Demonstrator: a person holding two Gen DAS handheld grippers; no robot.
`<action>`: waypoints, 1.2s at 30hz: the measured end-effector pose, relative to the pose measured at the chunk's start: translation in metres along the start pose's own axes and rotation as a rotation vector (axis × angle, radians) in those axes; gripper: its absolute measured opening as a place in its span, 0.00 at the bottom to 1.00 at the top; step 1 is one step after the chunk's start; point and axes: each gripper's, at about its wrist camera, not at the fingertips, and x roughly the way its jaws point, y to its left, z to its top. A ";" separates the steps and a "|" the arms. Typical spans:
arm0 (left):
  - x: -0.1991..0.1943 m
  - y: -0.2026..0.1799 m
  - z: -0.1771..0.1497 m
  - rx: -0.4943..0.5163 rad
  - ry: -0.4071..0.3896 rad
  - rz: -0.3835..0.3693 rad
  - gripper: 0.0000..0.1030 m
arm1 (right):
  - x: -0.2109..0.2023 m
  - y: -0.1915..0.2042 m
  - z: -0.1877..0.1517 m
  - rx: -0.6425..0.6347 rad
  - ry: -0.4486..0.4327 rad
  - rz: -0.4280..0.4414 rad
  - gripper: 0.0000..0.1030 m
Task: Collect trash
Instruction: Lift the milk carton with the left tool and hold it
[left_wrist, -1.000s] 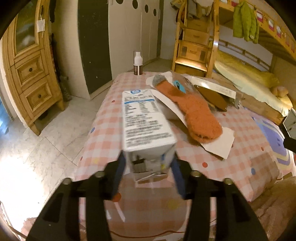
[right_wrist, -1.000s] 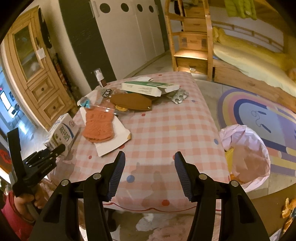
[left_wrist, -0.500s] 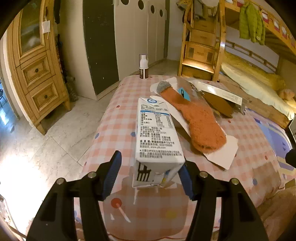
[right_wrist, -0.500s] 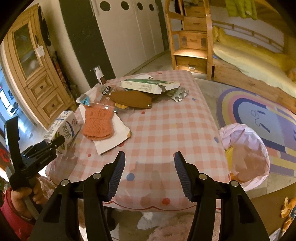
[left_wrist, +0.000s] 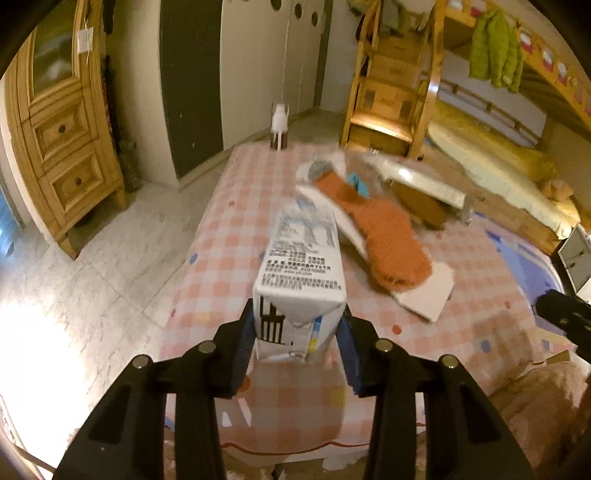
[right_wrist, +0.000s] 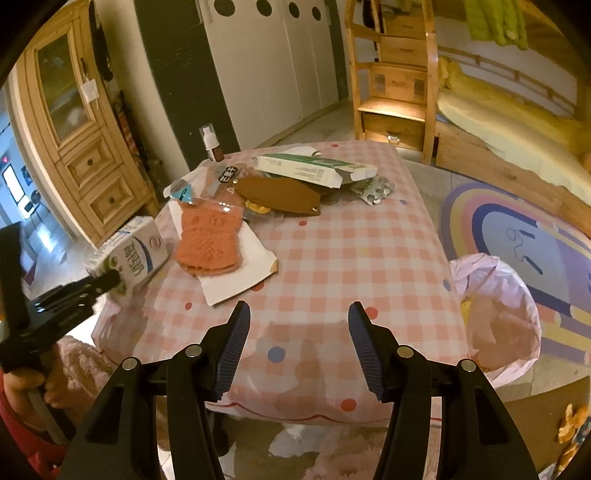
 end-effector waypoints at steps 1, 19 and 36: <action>-0.004 0.000 0.001 0.001 -0.013 -0.008 0.37 | 0.002 0.001 0.003 -0.006 -0.002 -0.002 0.55; 0.042 -0.011 0.001 0.080 0.091 -0.036 0.63 | 0.052 -0.002 0.074 -0.115 -0.034 -0.088 0.55; 0.031 0.003 0.007 0.092 0.029 0.035 0.36 | 0.082 0.025 0.075 -0.139 0.016 0.037 0.55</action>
